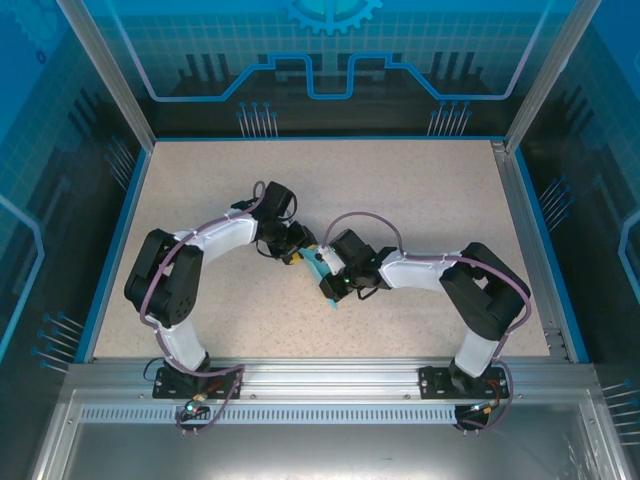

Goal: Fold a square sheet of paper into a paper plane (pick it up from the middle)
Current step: Fold the wing for the fifth time at the center of the table.

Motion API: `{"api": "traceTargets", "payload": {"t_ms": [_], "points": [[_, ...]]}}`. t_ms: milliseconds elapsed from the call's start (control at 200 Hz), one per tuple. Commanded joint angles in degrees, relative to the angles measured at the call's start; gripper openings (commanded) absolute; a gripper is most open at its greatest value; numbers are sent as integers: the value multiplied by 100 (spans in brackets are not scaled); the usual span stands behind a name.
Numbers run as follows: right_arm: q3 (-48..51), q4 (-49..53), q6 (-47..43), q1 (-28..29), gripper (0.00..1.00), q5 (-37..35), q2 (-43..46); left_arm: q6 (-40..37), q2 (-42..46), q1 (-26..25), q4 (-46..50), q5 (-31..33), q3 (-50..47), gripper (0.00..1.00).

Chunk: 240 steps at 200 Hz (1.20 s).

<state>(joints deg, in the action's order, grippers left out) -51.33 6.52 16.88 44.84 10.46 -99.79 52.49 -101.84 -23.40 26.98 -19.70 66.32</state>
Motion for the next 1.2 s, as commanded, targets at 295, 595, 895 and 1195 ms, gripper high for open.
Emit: {"api": "traceTargets", "payload": {"t_ms": [295,595,895,1195], "points": [[31,225,-209,-45,12,-113,-84,-178,-306,6,442,31,-30,48],[62,137,-247,-44,13,-151,49,-206,-329,24,561,120,69,55],[66,287,-232,-59,21,27,141,-166,-730,25,454,-1,257,27],[269,533,-177,-58,25,97,370,-178,-759,25,458,35,214,8]]}}
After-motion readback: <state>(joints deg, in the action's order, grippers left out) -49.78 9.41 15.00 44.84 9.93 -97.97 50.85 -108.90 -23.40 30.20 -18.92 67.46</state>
